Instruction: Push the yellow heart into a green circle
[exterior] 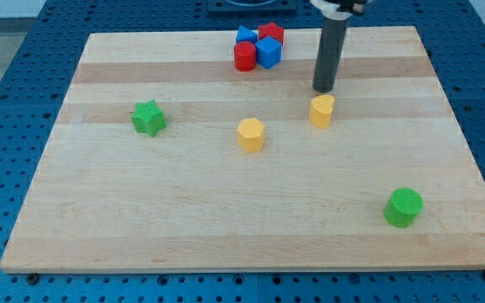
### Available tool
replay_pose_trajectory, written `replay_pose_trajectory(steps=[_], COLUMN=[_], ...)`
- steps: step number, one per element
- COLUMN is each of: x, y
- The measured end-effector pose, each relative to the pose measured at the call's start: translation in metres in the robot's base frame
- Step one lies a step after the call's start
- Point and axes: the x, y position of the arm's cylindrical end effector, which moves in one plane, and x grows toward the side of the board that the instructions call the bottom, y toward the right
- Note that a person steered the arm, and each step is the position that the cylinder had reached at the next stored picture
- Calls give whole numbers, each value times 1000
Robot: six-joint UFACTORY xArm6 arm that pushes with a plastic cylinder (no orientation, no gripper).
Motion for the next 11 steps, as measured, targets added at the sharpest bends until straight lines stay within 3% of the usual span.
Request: replay_pose_trajectory(steps=[8,11], x=[140,163], y=[-13,0])
